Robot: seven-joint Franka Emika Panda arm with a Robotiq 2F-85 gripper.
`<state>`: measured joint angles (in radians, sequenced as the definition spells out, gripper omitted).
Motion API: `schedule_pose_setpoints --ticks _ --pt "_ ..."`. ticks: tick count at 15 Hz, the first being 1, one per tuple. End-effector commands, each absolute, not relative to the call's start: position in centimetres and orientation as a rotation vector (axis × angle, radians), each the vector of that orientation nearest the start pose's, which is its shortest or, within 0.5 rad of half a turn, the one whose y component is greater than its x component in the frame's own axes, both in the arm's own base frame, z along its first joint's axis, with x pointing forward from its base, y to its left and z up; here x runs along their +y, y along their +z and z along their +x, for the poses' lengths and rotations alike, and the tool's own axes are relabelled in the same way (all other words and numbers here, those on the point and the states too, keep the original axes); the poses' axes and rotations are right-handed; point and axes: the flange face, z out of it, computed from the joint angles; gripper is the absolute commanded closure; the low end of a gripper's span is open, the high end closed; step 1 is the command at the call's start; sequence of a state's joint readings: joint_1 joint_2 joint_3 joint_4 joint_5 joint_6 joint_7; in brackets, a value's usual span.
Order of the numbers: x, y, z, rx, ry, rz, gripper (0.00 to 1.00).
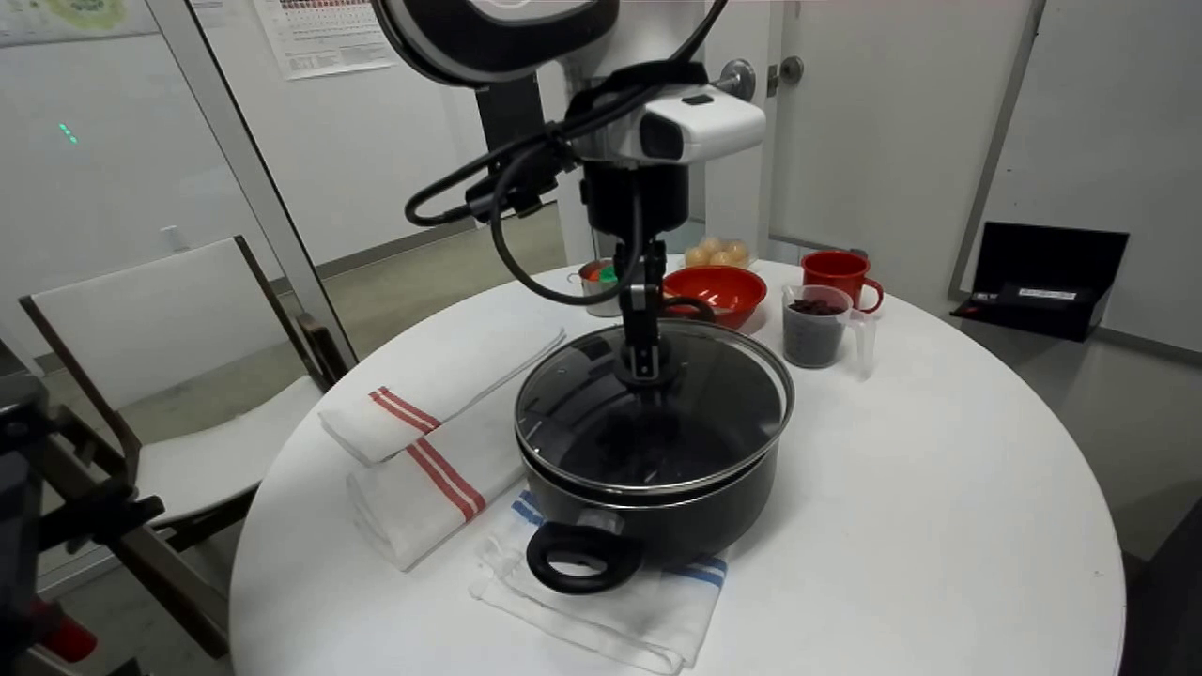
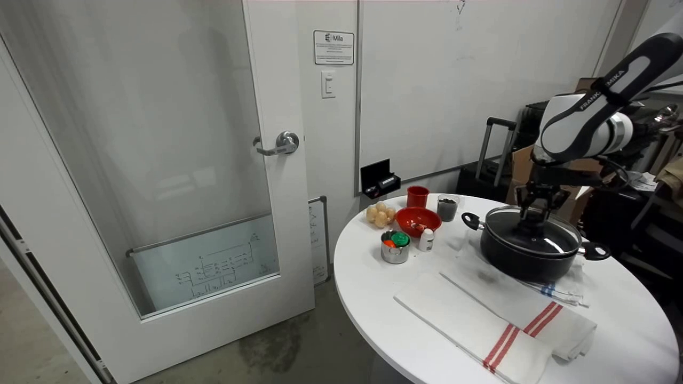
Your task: Put the glass lid on the pot.
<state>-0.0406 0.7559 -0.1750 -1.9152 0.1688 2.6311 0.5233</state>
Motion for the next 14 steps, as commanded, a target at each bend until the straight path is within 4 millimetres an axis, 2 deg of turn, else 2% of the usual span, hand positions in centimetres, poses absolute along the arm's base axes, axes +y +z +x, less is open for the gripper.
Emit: schedule_pose_setpoints --ticks 1,7,14 --pt "-13.4 10.0 60.6 1.287 -0.007 -2.883 0.74" --pt "-13.2 9.9 60.4 1.282 0.004 -2.878 0.74" --pt "-12.0 9.8 59.4 1.269 0.027 -2.842 0.74"
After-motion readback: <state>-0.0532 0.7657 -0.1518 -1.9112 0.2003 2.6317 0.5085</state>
